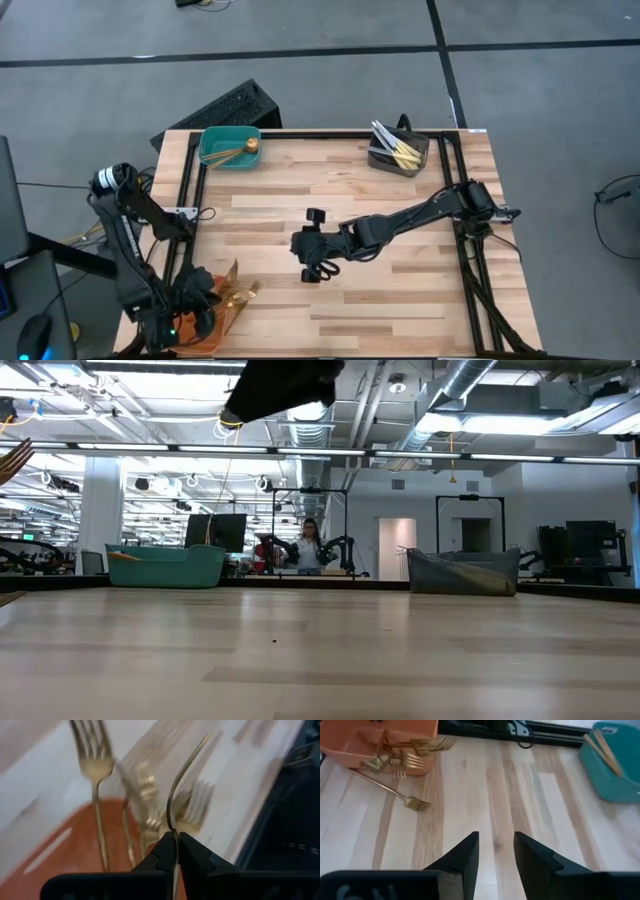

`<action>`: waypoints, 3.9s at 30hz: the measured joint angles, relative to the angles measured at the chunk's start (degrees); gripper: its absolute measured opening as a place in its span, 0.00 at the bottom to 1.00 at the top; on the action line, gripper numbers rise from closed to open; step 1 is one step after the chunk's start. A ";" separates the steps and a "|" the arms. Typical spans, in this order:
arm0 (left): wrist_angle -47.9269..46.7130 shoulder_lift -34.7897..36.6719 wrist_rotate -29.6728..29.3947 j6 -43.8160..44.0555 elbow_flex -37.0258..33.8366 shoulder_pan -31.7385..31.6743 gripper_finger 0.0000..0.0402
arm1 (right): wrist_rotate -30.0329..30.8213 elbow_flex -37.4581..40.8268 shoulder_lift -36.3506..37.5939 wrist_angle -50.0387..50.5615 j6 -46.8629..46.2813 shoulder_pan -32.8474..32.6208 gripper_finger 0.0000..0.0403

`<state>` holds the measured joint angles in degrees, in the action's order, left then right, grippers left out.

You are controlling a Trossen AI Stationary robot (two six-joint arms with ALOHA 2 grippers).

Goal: Sort silverware by color (type)
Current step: Put the right fork into the orange bin, then put the fork into the orange bin

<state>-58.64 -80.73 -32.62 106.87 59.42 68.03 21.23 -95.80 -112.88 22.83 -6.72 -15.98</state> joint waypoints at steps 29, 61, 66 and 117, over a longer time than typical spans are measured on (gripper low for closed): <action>8.89 -7.94 -0.43 -28.85 9.31 -11.07 0.26 | -1.57 4.01 0.02 0.89 -3.23 0.09 0.37; -18.95 -26.56 19.74 -22.58 14.83 -15.42 0.24 | 22.13 9.91 2.73 2.95 -26.40 -12.07 0.37; -25.69 -26.56 20.38 -16.96 17.48 -13.40 0.24 | 22.38 9.89 2.73 3.51 -26.34 -12.07 0.37; 7.68 -27.80 22.31 -29.06 7.03 -20.55 0.27 | 22.10 9.87 2.71 4.58 -25.85 -13.19 0.37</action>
<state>-50.96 -108.53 -10.31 77.81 66.46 47.48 43.33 -85.92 -110.17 27.41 -32.58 -29.17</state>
